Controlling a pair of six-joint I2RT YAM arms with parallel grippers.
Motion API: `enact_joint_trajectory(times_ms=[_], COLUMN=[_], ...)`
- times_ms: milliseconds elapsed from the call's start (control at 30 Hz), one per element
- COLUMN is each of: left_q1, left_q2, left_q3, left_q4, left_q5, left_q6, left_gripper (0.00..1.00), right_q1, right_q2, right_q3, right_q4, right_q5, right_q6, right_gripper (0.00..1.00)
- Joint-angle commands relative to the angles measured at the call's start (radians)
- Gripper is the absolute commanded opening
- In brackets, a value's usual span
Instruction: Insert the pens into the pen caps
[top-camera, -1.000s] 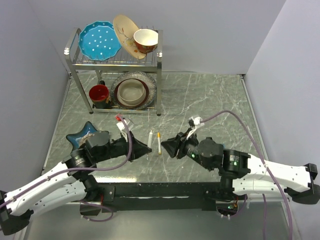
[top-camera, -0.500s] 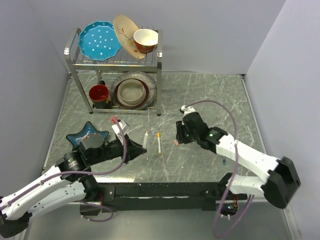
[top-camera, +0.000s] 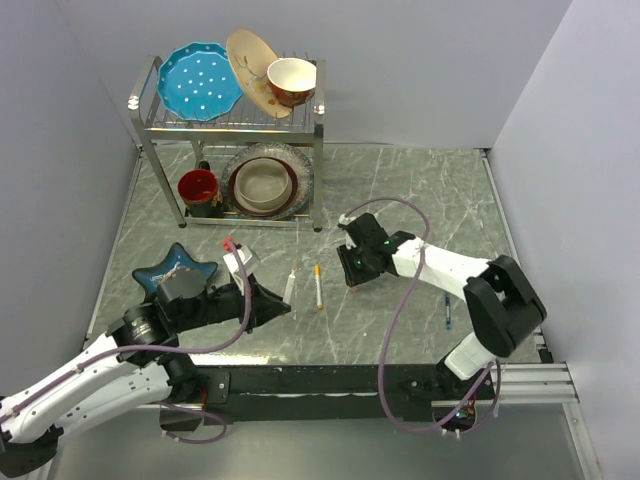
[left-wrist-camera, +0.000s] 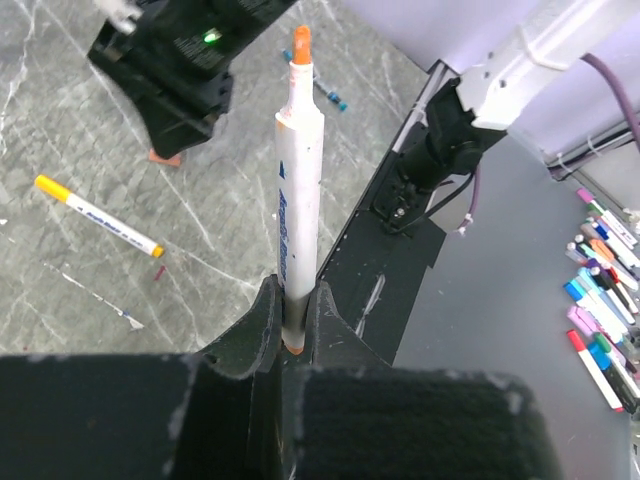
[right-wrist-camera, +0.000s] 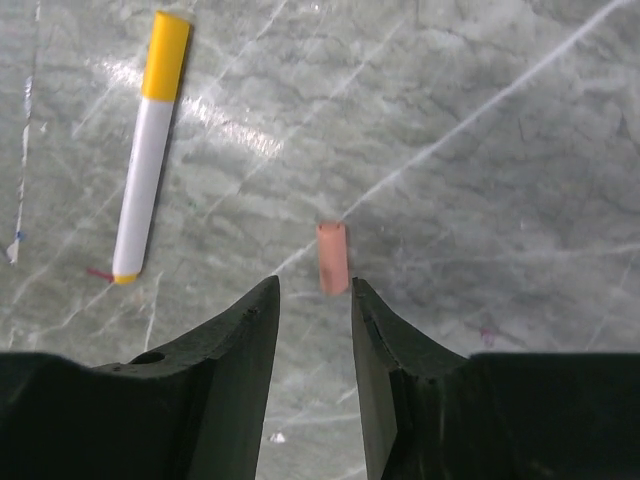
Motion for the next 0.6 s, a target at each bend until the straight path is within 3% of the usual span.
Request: enact_joint_trajectory(times_ms=[0, 400, 567], left_q1=[0.001, 0.001, 0.000], left_q2=[-0.020, -0.048, -0.066], left_q3=[0.021, 0.023, 0.021], left_q4=[0.025, 0.022, 0.025], left_q5=[0.037, 0.025, 0.007], left_q6=[0.014, 0.014, 0.008], left_gripper=[0.01, 0.01, 0.01], right_q1=[-0.004, -0.001, 0.006], right_q2=[0.053, 0.168, 0.165], right_q3=[0.084, 0.078, 0.060], right_q4=[-0.004, -0.036, -0.041], right_q5=[0.007, 0.058, 0.081], right_q6=[-0.045, -0.025, -0.008], right_gripper=[0.42, 0.37, 0.24])
